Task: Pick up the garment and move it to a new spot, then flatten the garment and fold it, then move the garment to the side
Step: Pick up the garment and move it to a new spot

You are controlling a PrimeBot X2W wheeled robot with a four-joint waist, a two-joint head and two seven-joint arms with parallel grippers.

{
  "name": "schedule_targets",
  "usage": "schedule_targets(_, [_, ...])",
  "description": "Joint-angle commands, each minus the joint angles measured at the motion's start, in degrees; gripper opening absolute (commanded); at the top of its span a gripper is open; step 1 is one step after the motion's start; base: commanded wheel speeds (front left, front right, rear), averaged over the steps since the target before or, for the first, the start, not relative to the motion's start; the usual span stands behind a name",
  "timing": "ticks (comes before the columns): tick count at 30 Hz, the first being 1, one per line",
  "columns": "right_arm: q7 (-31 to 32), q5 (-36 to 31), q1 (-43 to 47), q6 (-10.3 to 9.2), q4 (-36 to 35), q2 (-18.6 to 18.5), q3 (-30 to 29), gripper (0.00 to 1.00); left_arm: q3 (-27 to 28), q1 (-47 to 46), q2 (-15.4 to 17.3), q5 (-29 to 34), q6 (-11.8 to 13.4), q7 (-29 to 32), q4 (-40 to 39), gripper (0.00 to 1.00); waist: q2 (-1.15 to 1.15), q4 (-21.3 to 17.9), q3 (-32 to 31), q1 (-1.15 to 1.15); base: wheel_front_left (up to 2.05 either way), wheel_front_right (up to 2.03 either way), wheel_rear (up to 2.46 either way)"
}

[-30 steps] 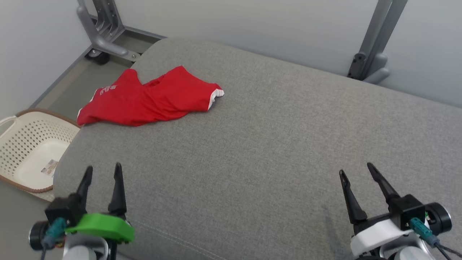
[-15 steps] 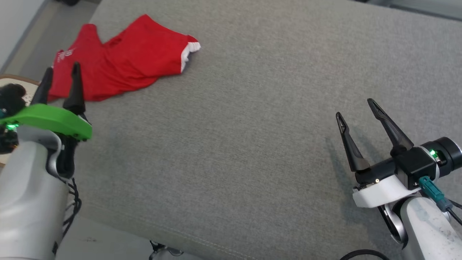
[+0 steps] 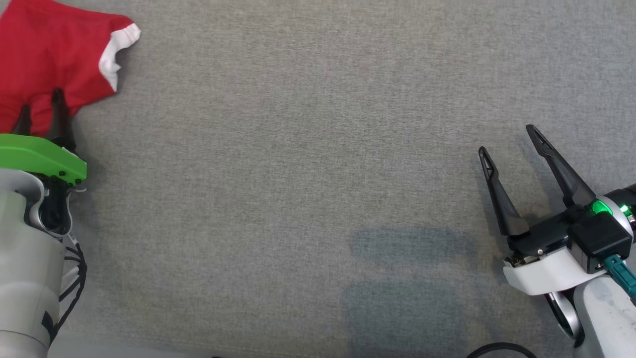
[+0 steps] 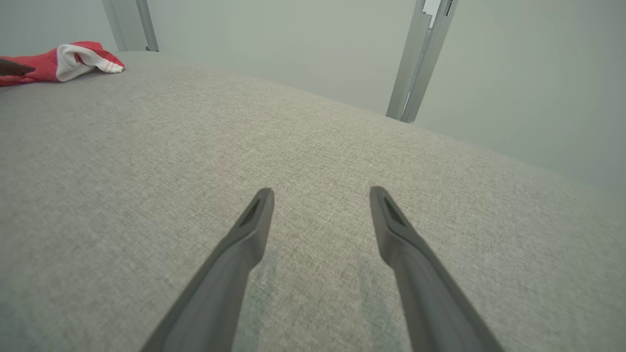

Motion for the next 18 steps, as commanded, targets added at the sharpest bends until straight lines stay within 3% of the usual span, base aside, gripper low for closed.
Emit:
schedule_targets(1, [-0.18, -0.16, 0.34, -0.08, -0.41, -0.10, -0.08, 1.00, -0.16, -0.49, 0.23, -0.76, 0.02, -0.24, 0.83, 1.00, 0.68, -3.41, 3.08, -0.01, 0.00, 0.00, 0.00])
schedule_targets(3, [-0.18, -0.09, 1.09, -0.08, -0.44, -0.19, -0.17, 1.00, -0.83, 0.18, -0.63, -2.04, 0.01, 0.42, 2.35, 1.00, 0.68, -3.33, 2.28, -0.01, 0.00, 0.00, 0.00])
schedule_targets(4, [-0.18, -0.04, 1.36, -0.08, -0.30, -0.24, -0.17, 1.00, -1.31, 0.57, -0.95, -2.62, 0.01, 0.80, 2.83, 0.62, 0.68, -3.26, 1.84, -0.01, 0.00, 0.00, 0.00])
schedule_targets(5, [-0.18, 0.00, 1.47, -0.08, -0.20, -0.28, -0.13, 1.00, -1.73, 0.89, -1.17, -2.89, 0.01, 1.00, 3.01, 0.13, 0.68, -3.19, 1.42, -0.01, 0.00, 0.00, 0.00])
schedule_targets(6, [-0.18, 0.06, 1.59, -0.08, -0.07, -0.19, -0.17, 1.00, -2.04, 1.21, -1.28, -3.42, 0.00, 0.68, 2.83, 0.00, 0.68, -3.08, 0.88, -0.01, 0.00, 0.00, 0.00])
schedule_targets(12, [-0.18, 1.11, 2.44, -0.08, 1.97, 1.97, 0.66, 1.00, -5.96, 5.02, 2.29, -5.30, -0.08, -2.32, -6.04, 0.00, 0.68, -3.22, -4.85, -0.01, 0.00, 0.00, 0.00])
schedule_targets(18, [-0.17, 2.49, 4.10, -0.08, 4.22, 5.85, 0.60, 1.00, -9.33, 9.65, 5.35, 0.86, -0.07, -2.93, -20.14, 0.00, 0.68, -4.46, -11.32, -0.01, 0.00, 0.00, 0.00])
